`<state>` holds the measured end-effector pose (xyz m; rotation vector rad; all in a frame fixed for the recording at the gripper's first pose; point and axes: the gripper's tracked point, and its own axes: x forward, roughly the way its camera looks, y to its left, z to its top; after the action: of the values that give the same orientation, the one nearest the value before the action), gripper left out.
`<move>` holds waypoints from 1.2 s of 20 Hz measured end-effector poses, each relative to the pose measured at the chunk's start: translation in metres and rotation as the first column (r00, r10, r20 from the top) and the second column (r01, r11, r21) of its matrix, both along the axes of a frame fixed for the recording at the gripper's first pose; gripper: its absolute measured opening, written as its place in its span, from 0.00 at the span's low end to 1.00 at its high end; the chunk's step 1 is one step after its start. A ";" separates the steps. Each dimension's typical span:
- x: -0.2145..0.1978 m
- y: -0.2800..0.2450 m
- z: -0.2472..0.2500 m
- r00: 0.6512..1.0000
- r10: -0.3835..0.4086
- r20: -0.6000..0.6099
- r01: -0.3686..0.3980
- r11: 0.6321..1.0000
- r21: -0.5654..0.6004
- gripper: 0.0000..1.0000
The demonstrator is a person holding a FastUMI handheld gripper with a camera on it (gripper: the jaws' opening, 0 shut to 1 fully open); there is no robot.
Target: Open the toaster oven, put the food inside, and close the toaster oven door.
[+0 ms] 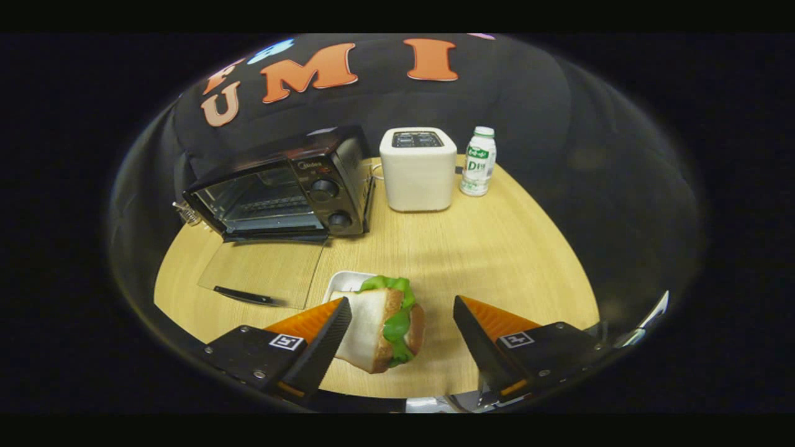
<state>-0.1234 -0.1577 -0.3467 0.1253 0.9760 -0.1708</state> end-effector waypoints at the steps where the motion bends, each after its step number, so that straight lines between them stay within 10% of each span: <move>1: -0.005 0.004 -0.008 1.000 -0.007 -0.030 0.008 0.999 0.037 0.98; 11: -0.014 0.031 -0.041 0.992 -0.078 -0.103 0.104 0.955 0.279 0.95; 18: -0.005 0.035 -0.022 0.982 -0.155 -0.107 0.183 0.923 0.339 0.44; 24: 0.001 0.044 -0.005 0.988 -0.129 -0.079 0.148 0.938 0.312 0.38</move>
<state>-0.1220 -0.1135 -0.3520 0.4889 1.0469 -0.1457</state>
